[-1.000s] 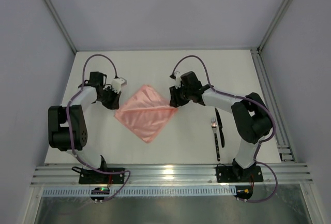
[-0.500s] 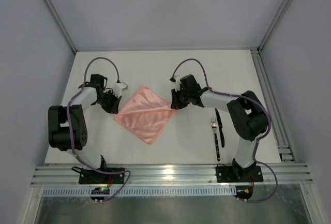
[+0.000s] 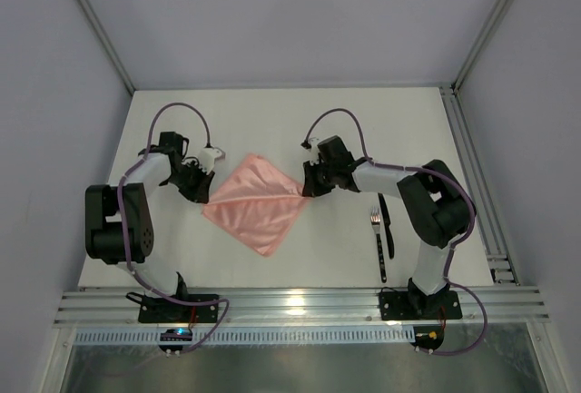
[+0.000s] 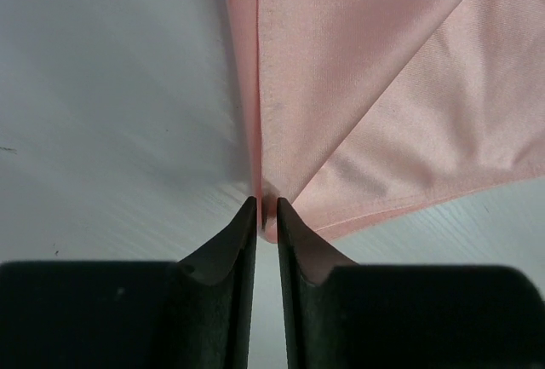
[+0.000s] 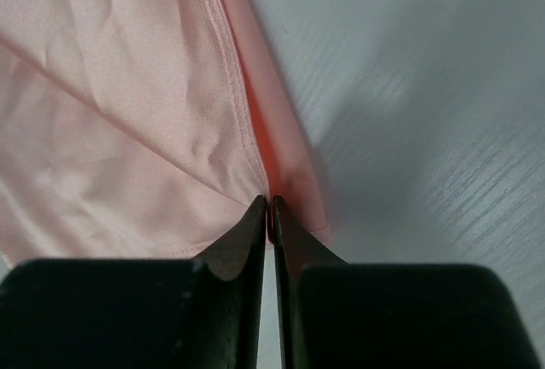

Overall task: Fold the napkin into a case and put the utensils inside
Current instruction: Fold the top corner of the square-folded napkin at the center of the board, then smooth out the upper triangle-folded napkin at the center of the board.

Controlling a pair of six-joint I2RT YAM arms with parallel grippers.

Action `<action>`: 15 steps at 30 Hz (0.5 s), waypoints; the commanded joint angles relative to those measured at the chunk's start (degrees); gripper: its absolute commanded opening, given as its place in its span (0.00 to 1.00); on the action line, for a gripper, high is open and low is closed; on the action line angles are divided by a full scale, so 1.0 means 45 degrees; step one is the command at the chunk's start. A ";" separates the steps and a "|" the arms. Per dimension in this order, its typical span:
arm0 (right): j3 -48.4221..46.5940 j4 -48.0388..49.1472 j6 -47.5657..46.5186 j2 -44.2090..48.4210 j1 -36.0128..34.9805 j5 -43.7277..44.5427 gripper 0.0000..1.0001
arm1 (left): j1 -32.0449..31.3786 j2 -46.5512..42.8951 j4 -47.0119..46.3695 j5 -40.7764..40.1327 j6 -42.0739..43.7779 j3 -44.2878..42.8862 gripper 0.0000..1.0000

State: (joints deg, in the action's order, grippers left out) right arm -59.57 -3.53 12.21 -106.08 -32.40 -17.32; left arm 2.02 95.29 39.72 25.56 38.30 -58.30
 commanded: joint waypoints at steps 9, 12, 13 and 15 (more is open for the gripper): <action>-0.3122 -0.2613 -0.1521 0.0997 -0.0007 0.0392 0.49 | 0.0137 -0.1292 0.0509 0.0277 -0.0582 -0.0228 0.26; -0.5091 -0.3120 -0.1444 -0.0328 -0.0026 0.0392 0.49 | 0.0137 -0.1253 0.0120 0.0354 -0.0894 0.0046 0.25; -0.5604 -0.3354 -0.1346 -0.0758 -0.0026 0.0354 0.48 | 0.0137 -0.1214 0.0060 0.0471 -0.0953 0.0104 0.25; -0.7065 -0.3434 -0.1015 -0.2043 -0.0006 0.0063 0.46 | 0.0137 -0.1077 -0.0096 0.0511 -0.1090 0.0182 0.24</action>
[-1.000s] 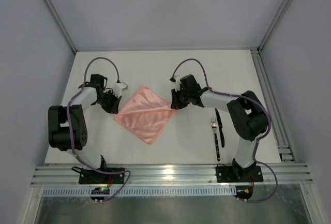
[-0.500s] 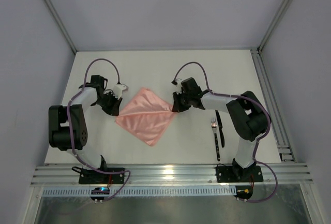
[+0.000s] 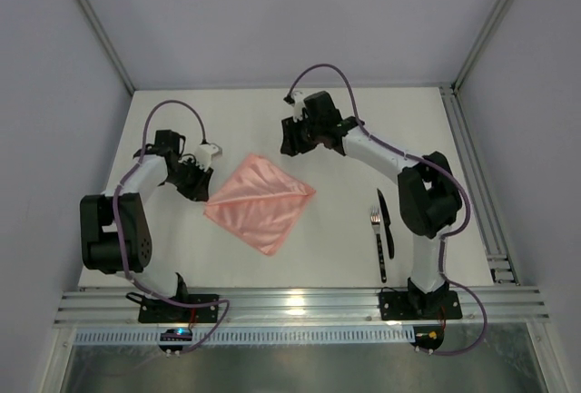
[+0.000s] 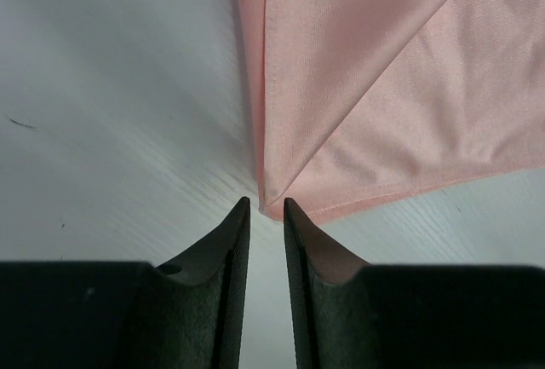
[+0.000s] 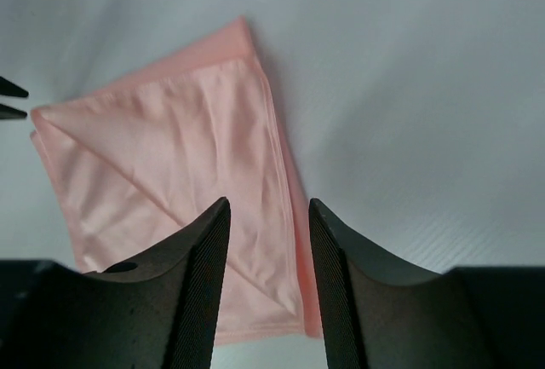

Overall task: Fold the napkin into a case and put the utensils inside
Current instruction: Smooth out the upper triangle-folded napkin at the center of the board.

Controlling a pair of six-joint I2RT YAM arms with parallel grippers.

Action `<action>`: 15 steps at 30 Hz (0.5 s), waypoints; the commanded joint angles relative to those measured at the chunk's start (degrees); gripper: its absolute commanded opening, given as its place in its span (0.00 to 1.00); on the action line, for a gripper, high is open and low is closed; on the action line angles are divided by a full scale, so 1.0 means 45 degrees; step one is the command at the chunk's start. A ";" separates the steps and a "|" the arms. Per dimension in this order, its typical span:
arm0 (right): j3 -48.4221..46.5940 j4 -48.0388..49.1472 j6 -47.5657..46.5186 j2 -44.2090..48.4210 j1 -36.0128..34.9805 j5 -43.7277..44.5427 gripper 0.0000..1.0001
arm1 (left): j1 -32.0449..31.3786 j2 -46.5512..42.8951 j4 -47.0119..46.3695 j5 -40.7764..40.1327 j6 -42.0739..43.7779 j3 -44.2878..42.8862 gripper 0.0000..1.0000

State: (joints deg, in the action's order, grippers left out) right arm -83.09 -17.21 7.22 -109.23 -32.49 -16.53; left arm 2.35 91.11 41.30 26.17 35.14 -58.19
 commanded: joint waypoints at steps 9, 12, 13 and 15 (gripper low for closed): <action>-0.4816 0.0813 0.1635 -0.4299 -0.0026 -0.1968 0.38 | 0.0044 0.0222 -0.0701 0.0688 -0.0426 0.0432 0.13; -0.4856 0.1459 0.2065 -0.4749 -0.0026 -0.2555 0.36 | 0.0044 0.0280 -0.0740 0.0629 -0.0367 0.0569 0.09; -0.4856 0.1616 0.2183 -0.4905 -0.0007 -0.2691 0.36 | 0.0025 0.0300 -0.0759 0.0610 -0.0328 0.0646 0.08; -0.4856 0.2027 0.2339 -0.5062 -0.0026 -0.2732 0.36 | 0.0044 0.0339 -0.0779 0.0473 -0.0308 0.0686 0.02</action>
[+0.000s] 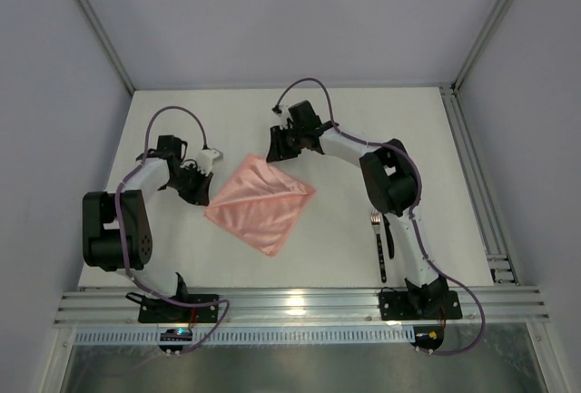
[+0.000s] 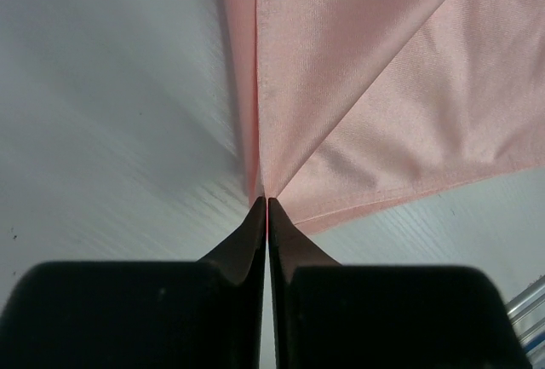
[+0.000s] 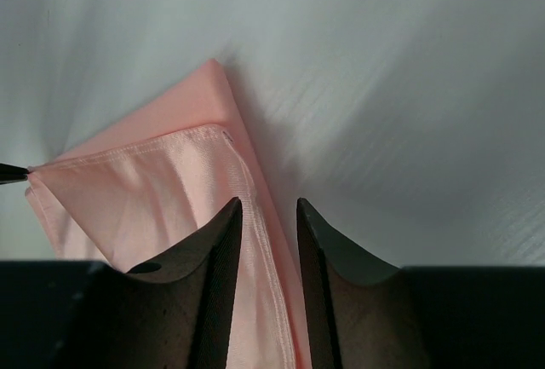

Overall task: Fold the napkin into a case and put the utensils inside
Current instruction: Smooth out the upper triangle-folded napkin at the center of the board.

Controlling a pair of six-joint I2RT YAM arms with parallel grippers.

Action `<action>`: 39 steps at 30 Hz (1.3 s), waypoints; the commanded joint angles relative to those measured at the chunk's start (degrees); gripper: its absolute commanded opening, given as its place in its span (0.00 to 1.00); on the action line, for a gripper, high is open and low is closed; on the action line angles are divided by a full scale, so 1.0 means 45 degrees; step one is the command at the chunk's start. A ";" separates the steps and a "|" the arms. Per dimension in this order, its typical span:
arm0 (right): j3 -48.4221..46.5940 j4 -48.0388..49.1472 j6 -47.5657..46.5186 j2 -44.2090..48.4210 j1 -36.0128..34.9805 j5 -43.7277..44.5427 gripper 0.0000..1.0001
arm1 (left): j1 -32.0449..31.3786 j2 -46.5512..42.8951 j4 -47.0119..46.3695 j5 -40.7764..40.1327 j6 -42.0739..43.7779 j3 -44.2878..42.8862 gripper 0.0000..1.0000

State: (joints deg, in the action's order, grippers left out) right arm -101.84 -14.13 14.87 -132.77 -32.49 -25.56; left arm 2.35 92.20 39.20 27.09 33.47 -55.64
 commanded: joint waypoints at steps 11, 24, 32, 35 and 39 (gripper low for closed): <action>-0.1293 0.2222 0.1733 -0.1178 -0.0143 -0.1292 0.29 | 0.0044 -0.0001 -0.0254 0.0171 0.0374 0.0235 0.00; -0.1333 0.2788 0.2007 -0.1316 -0.0280 -0.1605 0.04 | 0.0044 -0.0079 -0.0137 0.0152 0.0432 0.0235 0.00; -0.0650 0.3298 0.0642 -0.0009 -0.0865 -0.0669 0.04 | 0.0044 -0.0353 0.0058 0.0483 0.0589 0.0138 0.17; -0.0708 0.3238 0.0581 -0.0123 -0.0944 -0.0608 0.08 | 0.0044 -0.0178 0.0078 0.0523 0.0530 0.0098 0.20; -0.0962 0.2692 0.0621 -0.0397 -0.0944 -0.0297 0.11 | 0.0025 -0.0002 0.0097 0.0562 0.0491 0.0098 0.20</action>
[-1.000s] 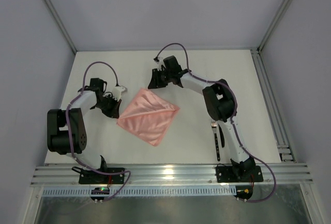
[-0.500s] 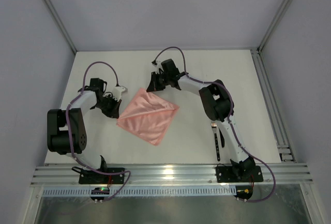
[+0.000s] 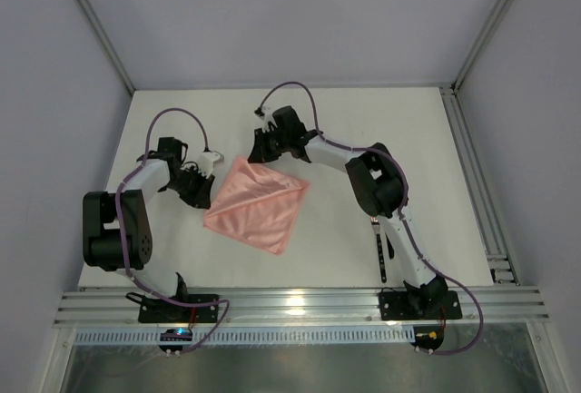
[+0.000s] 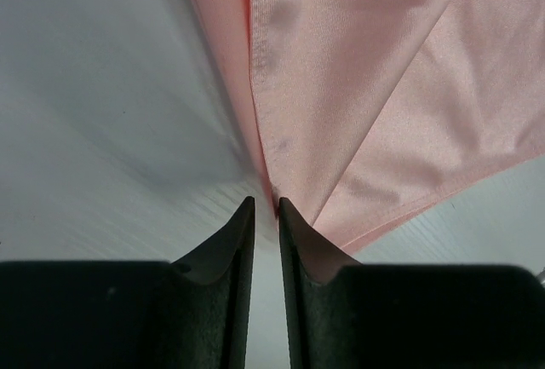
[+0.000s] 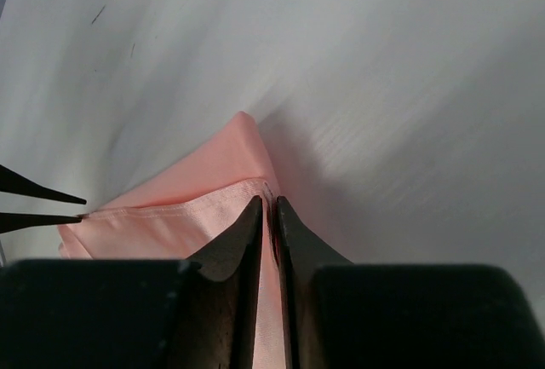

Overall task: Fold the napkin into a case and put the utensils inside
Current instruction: Smooth out the upper triangle-folded napkin at the center of the board.

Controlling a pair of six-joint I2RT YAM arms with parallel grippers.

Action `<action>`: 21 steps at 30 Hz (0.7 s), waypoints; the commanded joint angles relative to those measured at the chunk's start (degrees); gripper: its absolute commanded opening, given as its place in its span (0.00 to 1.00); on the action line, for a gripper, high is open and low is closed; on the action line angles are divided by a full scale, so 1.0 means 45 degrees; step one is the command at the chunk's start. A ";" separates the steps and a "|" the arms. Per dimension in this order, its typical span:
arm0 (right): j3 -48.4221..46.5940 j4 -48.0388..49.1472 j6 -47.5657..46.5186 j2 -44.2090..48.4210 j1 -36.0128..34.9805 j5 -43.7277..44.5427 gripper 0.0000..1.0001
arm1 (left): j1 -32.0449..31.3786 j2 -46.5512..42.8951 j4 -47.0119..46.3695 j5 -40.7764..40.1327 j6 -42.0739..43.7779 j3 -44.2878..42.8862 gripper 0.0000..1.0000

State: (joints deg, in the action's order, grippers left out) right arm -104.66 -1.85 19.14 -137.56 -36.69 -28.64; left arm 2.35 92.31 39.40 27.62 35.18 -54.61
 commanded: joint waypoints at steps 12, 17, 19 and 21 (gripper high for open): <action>-0.0433 0.0059 -0.0288 0.0783 -0.0031 0.0740 0.23 | 0.0025 -0.0162 0.0444 0.0816 0.0405 0.0007 0.00; -0.0453 0.0098 -0.0151 0.0686 -0.0031 0.0682 0.15 | 0.0044 -0.0123 0.0444 0.0816 0.0405 0.0046 0.00; -0.0453 0.0117 -0.0112 0.0627 -0.0031 0.0507 0.11 | 0.0044 -0.0104 0.0444 0.0797 0.0386 0.0046 0.00; -0.0472 0.0117 -0.0054 0.0549 -0.0031 0.0311 0.05 | 0.0044 -0.0104 0.0425 0.0777 0.0366 0.0065 0.00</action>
State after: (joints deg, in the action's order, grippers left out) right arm -104.66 -2.63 18.63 -137.56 -36.75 -26.17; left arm 2.35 92.31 40.84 29.63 36.34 -54.61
